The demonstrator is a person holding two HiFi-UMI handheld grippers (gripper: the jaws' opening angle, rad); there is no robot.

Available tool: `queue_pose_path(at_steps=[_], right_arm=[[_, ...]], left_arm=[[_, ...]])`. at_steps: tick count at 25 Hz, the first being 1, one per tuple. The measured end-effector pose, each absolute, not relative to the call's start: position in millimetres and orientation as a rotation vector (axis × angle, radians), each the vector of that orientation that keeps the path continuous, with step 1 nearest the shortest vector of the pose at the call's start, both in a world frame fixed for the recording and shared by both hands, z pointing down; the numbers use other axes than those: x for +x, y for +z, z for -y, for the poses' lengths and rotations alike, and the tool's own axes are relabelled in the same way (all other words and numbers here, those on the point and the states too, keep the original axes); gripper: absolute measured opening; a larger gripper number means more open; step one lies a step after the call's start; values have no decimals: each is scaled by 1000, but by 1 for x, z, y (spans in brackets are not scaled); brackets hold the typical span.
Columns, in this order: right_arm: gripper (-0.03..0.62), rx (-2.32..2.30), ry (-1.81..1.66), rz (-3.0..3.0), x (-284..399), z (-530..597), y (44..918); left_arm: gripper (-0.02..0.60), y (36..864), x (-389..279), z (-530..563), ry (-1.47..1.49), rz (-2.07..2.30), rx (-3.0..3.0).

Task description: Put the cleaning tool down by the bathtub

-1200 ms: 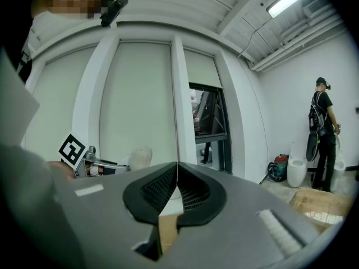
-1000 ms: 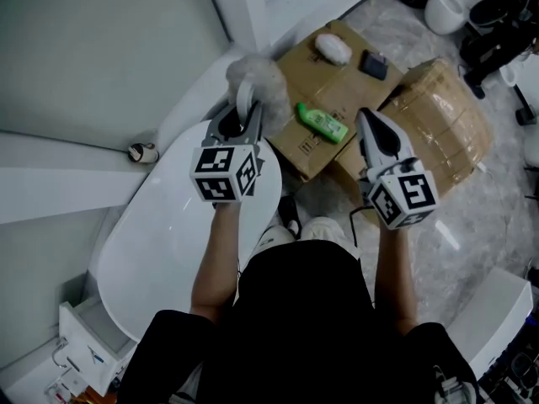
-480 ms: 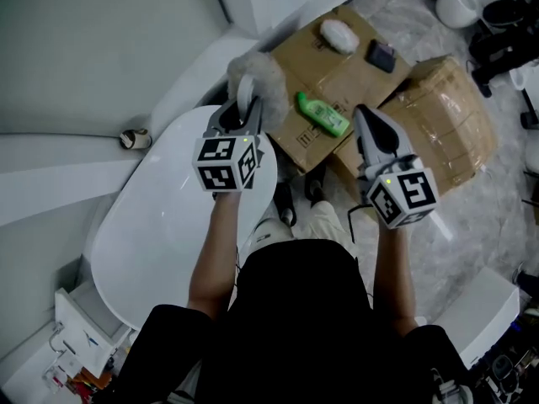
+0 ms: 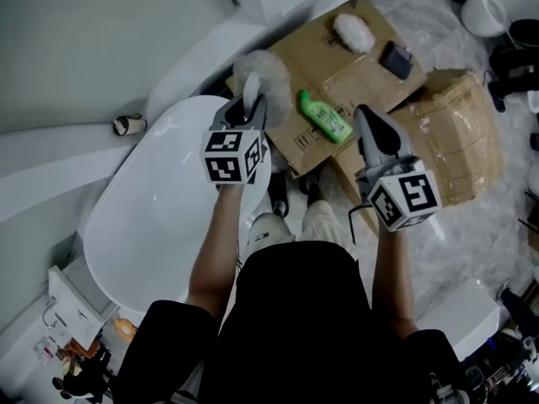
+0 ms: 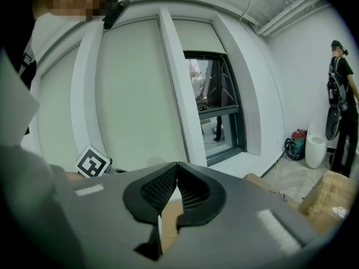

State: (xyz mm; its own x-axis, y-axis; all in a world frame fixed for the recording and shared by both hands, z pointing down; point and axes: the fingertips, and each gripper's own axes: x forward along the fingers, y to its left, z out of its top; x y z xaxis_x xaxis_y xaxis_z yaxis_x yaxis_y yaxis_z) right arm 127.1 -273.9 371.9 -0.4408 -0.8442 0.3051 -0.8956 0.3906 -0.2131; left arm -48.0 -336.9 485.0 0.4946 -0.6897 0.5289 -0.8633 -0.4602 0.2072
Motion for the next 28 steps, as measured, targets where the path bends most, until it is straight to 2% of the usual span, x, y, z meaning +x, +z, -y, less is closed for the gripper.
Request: queue_pose_path(at_steps=[28], right_arm=[[9, 1307, 749, 2482, 152, 391, 485]], left_arm=[[86, 665, -7, 420, 908, 1221, 2088]])
